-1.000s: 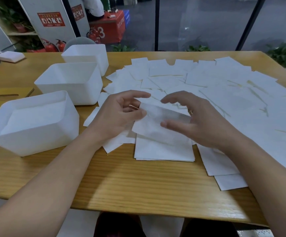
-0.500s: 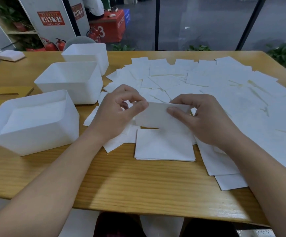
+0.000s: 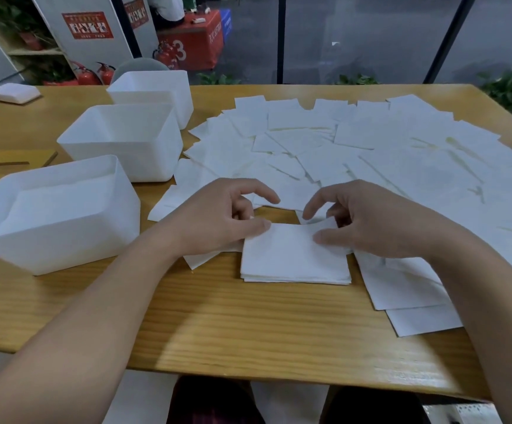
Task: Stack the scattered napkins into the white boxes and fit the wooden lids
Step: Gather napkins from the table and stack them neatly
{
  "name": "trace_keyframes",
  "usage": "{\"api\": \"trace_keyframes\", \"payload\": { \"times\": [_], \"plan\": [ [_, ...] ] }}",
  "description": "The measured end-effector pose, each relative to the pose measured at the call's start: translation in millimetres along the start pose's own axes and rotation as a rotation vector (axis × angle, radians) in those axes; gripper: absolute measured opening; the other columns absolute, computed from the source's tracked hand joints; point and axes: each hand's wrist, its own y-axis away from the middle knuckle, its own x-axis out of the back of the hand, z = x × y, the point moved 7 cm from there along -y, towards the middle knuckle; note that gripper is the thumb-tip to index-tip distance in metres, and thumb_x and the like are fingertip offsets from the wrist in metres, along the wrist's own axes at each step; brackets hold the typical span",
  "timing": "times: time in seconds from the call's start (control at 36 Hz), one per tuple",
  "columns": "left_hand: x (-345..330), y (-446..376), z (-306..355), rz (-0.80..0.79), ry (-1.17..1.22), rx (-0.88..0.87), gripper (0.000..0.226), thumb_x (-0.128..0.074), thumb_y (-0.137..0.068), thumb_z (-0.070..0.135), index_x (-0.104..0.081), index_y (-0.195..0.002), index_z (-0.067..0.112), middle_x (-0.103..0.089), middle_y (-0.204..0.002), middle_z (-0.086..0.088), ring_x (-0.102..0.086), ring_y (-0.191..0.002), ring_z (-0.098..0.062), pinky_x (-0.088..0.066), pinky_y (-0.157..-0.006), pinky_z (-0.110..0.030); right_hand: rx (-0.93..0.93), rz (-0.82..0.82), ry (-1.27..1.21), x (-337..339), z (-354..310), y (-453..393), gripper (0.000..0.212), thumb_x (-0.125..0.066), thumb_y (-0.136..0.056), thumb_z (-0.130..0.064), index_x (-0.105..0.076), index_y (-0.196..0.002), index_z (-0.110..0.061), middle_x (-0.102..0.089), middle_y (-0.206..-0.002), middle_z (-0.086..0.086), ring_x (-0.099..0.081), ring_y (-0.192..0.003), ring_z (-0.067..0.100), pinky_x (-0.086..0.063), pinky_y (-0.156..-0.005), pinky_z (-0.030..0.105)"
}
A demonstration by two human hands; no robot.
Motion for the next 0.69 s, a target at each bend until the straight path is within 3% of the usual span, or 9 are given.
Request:
{"api": "trace_keyframes", "payload": {
  "times": [0.08,0.19,0.28,0.36,0.42,0.5,0.58,0.69],
  "plan": [
    [0.6,-0.2,-1.2,0.010,-0.056,-0.007,0.028,-0.082,-0.096,0.033,-0.072,-0.120,0.044,-0.064,-0.068,-0.001,-0.056,-0.064,-0.012,-0.046,-0.071,-0.016,0.002,-0.028,-0.002,-3.2,1.9,-0.4,0.026,-0.086,-0.091,-0.037,-0.071,-0.109,-0.046,-0.064,-0.066,-0.009,-0.065,-0.062,0.009,-0.055,-0.070,0.033],
    [5.4,0.0,-3.0,0.091,-0.126,-0.016,0.025,-0.086,-0.092,0.038,-0.074,-0.113,0.043,-0.068,-0.072,0.006,-0.059,-0.064,-0.004,-0.053,-0.073,-0.025,0.031,0.002,0.006,0.0,2.7,0.3,0.027,-0.087,-0.087,-0.035,-0.072,-0.107,-0.043,-0.065,-0.077,-0.002,-0.063,-0.069,0.014,-0.055,-0.070,0.036],
    [9.0,-0.1,-3.2,0.148,-0.120,-0.020,0.014,-0.086,-0.092,0.037,-0.078,-0.104,0.039,-0.067,-0.072,0.008,-0.058,-0.064,-0.005,-0.053,-0.072,-0.023,0.069,0.121,0.007,7.0,2.4,-0.3,0.019,-0.085,-0.088,-0.038,-0.074,-0.103,-0.040,-0.067,-0.086,-0.008,-0.061,-0.074,0.009,-0.053,-0.070,0.031],
    [9.8,-1.2,-4.3,0.163,-0.138,-0.016,0.005,-0.084,-0.094,0.035,-0.081,-0.097,0.037,-0.071,-0.078,0.008,-0.062,-0.070,-0.006,-0.050,-0.068,-0.015,0.125,0.247,0.100,9.5,-1.2,-3.1,0.017,-0.079,-0.092,-0.048,-0.076,-0.107,-0.043,-0.065,-0.108,-0.021,-0.060,-0.094,0.004,-0.046,-0.073,0.019],
    [8.4,-2.0,-5.0,0.160,-0.158,-0.016,0.002,-0.082,-0.096,0.036,-0.081,-0.095,0.037,-0.072,-0.078,0.008,-0.064,-0.072,-0.009,-0.050,-0.068,-0.016,0.168,0.217,0.174,0.8,-5.1,-6.6,0.021,-0.073,-0.096,-0.053,-0.076,-0.116,-0.045,-0.060,-0.128,-0.027,-0.055,-0.114,-0.002,-0.042,-0.085,0.017],
    [10.9,-3.6,-7.1,0.195,-0.166,-0.017,0.005,-0.079,-0.098,0.036,-0.080,-0.094,0.038,-0.073,-0.077,0.008,-0.065,-0.072,-0.013,-0.051,-0.067,-0.021,0.207,0.106,0.242,-17.2,-9.6,-8.9,0.036,-0.067,-0.099,-0.058,-0.072,-0.132,-0.044,-0.049,-0.153,-0.027,-0.041,-0.135,0.000,-0.036,-0.107,0.026],
    [14.6,-4.2,-10.4,0.225,-0.175,-0.014,0.008,-0.078,-0.099,0.034,-0.080,-0.093,0.037,-0.074,-0.076,0.010,-0.065,-0.071,-0.013,-0.053,-0.068,-0.025,0.219,0.063,0.310,-29.2,-12.5,-9.9,0.049,-0.062,-0.101,-0.062,-0.063,-0.144,-0.039,-0.043,-0.160,-0.024,-0.035,-0.138,0.009,-0.035,-0.113,0.034],
    [15.8,-4.3,-14.3,0.249,-0.189,-0.005,0.004,-0.077,-0.100,0.034,-0.079,-0.099,0.038,-0.074,-0.077,0.011,-0.066,-0.072,-0.012,-0.057,-0.071,-0.030,0.210,0.083,0.359,-30.1,-13.9,-11.7,0.054,-0.057,-0.100,-0.066,-0.065,-0.138,-0.028,-0.045,-0.158,-0.025,-0.036,-0.132,0.007,-0.037,-0.112,0.031]
  ]
}}
